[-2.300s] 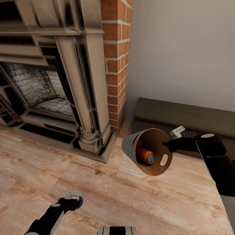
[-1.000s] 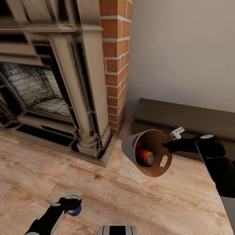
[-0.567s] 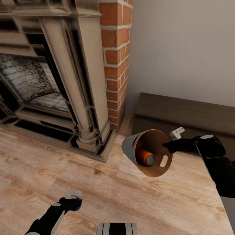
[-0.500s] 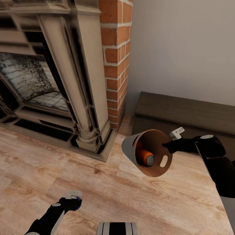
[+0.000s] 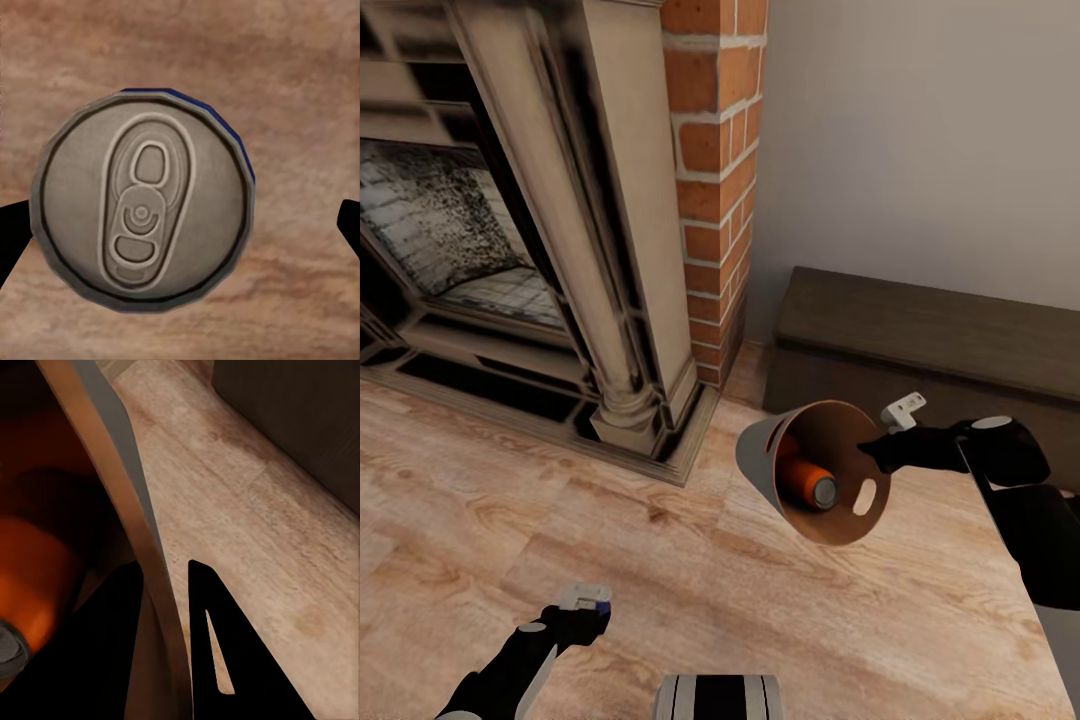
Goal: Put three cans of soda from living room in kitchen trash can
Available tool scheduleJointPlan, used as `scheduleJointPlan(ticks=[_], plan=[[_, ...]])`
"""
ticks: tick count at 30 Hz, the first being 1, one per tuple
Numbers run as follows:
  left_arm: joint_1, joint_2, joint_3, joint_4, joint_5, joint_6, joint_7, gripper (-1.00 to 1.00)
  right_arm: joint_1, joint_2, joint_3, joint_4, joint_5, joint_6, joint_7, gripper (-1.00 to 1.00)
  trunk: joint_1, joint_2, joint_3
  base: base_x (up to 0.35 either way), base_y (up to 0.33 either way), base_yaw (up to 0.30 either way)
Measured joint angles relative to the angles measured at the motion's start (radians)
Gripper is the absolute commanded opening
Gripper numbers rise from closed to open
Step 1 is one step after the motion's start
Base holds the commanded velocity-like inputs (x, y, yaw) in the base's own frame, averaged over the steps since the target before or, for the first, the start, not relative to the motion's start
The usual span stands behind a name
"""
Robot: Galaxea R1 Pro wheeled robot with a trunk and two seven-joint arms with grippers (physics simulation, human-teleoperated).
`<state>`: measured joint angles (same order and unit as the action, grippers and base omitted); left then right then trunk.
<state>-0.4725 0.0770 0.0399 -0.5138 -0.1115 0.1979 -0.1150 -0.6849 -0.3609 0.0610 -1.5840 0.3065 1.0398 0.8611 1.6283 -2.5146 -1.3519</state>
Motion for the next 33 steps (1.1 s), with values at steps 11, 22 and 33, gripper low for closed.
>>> scheduleJointPlan(ticks=[11, 22, 33], plan=[[0.000, 0.001, 0.003, -0.002, 0.001, 0.001, -0.001, 1.00, 0.003, 0.000, 0.000, 0.000, -0.004, 0.002, 0.001, -1.00, 0.001, 0.000, -0.008, 0.000, 0.000, 0.000], [0.000, 0.001, 0.003, -0.005, 0.001, 0.001, -0.001, 1.00, 0.006, 0.000, 0.000, 0.000, 0.000, 0.001, 0.000, -1.00, 0.002, -0.001, -0.015, 0.000, 0.000, 0.000], [0.000, 0.001, 0.004, -0.005, 0.002, -0.001, 0.000, -1.00, 0.009, 0.000, 0.001, 0.000, 0.001, 0.000, 0.000, -1.00, 0.002, -0.001, -0.015, 0.000, 0.000, 0.000]])
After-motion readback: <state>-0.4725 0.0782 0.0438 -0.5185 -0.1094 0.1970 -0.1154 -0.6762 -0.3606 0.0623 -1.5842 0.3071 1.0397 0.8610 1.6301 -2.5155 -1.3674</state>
